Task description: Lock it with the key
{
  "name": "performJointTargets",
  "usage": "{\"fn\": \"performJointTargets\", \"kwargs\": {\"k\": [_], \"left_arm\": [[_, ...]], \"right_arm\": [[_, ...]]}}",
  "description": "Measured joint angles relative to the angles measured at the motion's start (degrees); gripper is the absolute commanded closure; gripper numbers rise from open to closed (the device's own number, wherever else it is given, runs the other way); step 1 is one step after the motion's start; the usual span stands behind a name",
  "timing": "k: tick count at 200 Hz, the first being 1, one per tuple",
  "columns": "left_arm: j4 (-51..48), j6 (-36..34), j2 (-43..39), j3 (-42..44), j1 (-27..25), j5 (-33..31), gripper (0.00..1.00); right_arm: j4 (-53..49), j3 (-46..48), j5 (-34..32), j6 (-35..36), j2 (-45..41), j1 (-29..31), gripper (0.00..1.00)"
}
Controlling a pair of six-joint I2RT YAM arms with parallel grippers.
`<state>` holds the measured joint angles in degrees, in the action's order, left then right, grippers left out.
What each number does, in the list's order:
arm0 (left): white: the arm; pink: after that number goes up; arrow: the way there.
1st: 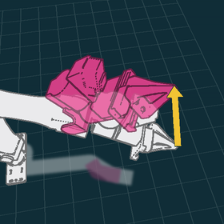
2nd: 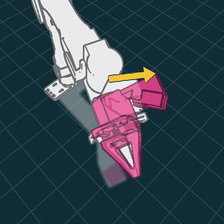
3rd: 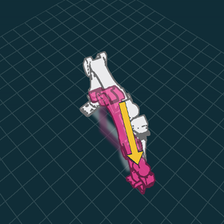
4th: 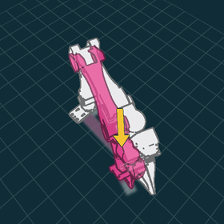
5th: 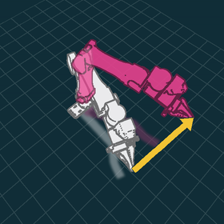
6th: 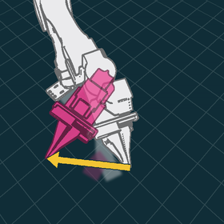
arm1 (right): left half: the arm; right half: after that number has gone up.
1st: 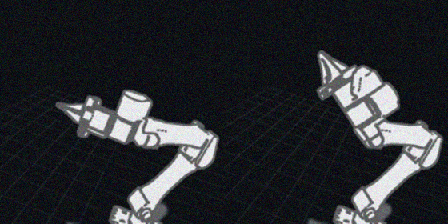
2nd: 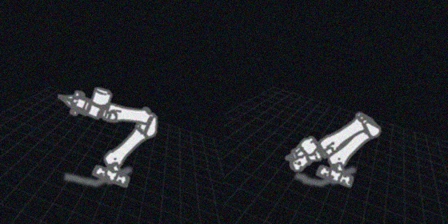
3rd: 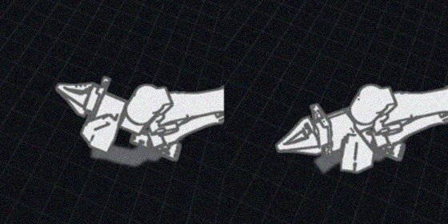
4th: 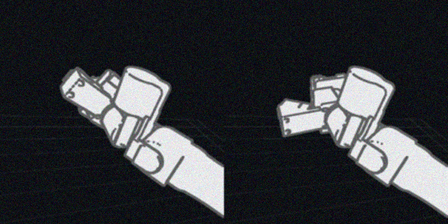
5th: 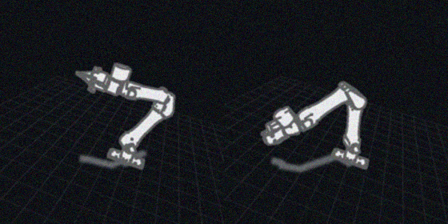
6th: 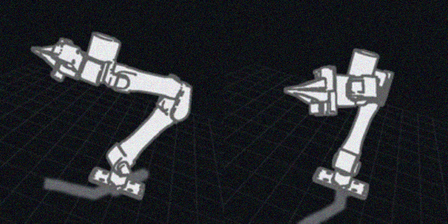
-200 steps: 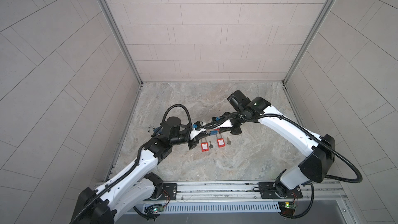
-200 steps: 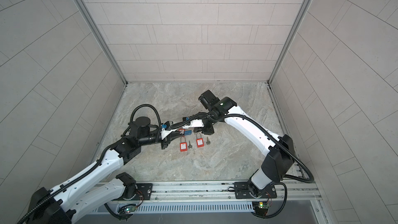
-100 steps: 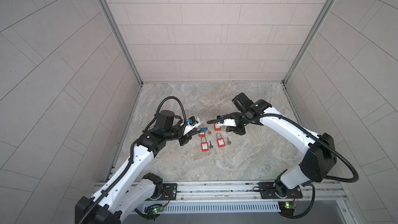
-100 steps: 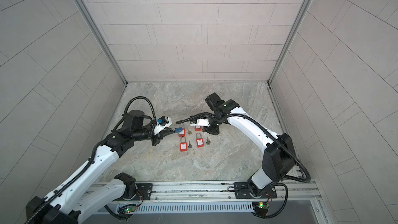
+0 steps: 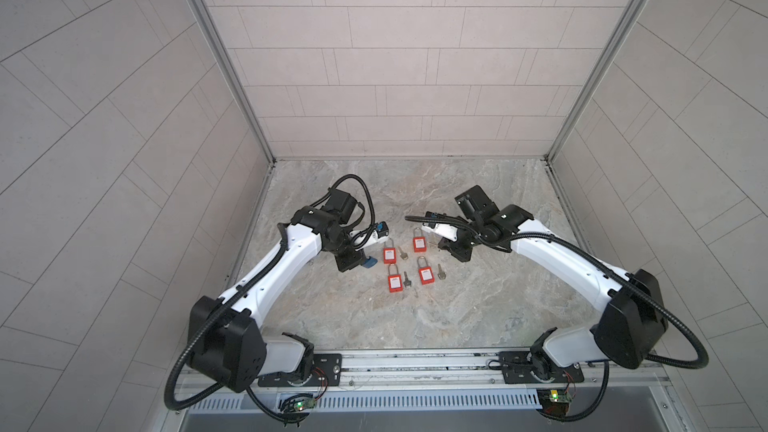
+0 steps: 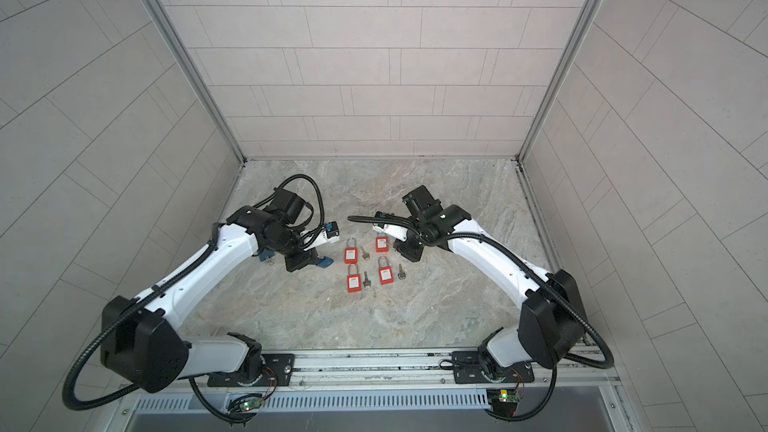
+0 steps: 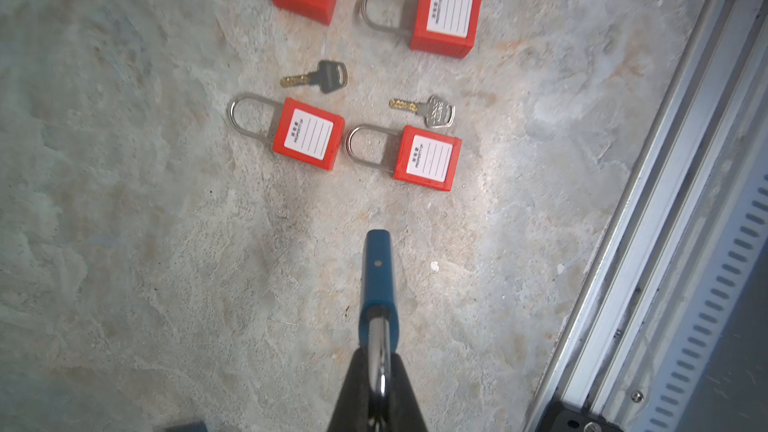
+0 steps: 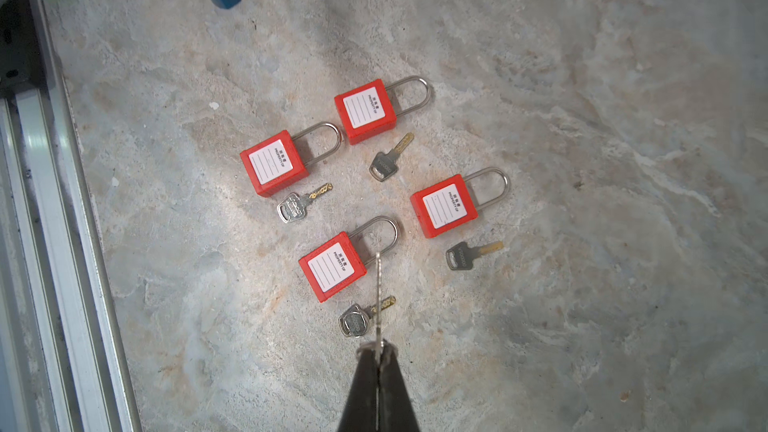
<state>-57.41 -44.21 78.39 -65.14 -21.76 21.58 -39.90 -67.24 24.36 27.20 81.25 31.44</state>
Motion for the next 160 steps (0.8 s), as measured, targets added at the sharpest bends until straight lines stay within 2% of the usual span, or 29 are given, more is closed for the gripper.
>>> {"fn": "performJointTargets", "kwargs": {"k": [60,160], "left_arm": [[-5.25,-4.02,15.67,-8.94,-0.02,-3.89,1.0],[-9.88,-11.41,29.31,-15.58,-0.28,-9.92,1.0]], "right_arm": [[4.61,3.23,-2.01,-6.27,-5.14,0.0,1.0],[5.01,3.65,-5.42,-9.09,-4.87,2.47,1.0]]}}
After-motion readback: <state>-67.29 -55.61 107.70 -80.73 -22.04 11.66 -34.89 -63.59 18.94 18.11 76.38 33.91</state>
